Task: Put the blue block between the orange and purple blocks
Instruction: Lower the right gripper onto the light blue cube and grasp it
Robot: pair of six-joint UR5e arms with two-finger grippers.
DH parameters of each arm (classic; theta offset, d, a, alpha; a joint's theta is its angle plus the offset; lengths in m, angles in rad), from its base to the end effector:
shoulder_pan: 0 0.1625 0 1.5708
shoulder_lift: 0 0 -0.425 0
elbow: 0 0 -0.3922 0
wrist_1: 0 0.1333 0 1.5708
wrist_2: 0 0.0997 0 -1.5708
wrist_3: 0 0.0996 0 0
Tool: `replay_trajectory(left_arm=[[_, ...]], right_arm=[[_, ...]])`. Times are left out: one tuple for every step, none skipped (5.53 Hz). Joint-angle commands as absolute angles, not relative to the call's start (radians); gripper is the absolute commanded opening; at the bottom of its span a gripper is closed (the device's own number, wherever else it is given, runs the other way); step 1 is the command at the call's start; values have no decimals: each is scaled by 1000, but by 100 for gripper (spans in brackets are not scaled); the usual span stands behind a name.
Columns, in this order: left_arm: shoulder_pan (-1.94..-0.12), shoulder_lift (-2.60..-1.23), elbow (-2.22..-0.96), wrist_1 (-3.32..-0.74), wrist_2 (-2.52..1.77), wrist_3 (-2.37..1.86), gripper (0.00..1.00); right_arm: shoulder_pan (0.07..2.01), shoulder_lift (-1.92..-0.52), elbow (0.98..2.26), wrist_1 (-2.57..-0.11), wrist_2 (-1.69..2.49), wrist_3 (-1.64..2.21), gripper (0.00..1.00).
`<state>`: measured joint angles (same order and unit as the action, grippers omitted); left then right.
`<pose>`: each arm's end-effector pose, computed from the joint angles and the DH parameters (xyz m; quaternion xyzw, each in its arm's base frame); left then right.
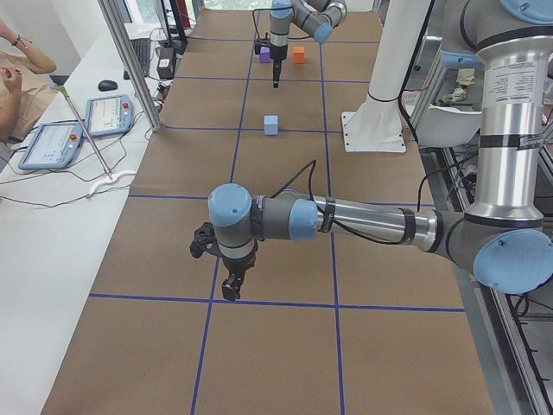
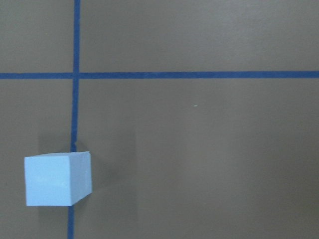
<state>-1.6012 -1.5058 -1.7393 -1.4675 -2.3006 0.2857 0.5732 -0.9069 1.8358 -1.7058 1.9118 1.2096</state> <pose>-0.0809 -0.4600 0.6203 0.0563 0.3524 0.1190 0.9266 -0.4780 -0.4276 0.1778 0.0319 -0.4106 0.0309 0.9107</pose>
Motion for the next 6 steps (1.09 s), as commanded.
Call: replay_trajectory(left_arm=[[-1646, -1439, -1765, -1474, -2303, 291, 100], [-1644, -1440, -1766, -1474, -2303, 290, 100], [-1644, -1439, -1767, -1474, -2303, 290, 100], [-1644, -1439, -1766, -1474, -2303, 290, 100], [-1644, -1439, -1764, -1474, -2303, 290, 100], [-1644, -1439, -1766, -1474, -2304, 290, 100]], right_arm=[[506, -787, 1657, -1653, 1846, 1258, 100], [499, -752, 1538, -1532, 1830, 1262, 100], [486, -733, 1498, -1528, 1810, 1258, 100], [473, -739, 1485, -1526, 1783, 1247, 100], [468, -733, 1470, -1525, 1781, 1247, 100], [466, -735, 1438, -1519, 1773, 1244, 100]])
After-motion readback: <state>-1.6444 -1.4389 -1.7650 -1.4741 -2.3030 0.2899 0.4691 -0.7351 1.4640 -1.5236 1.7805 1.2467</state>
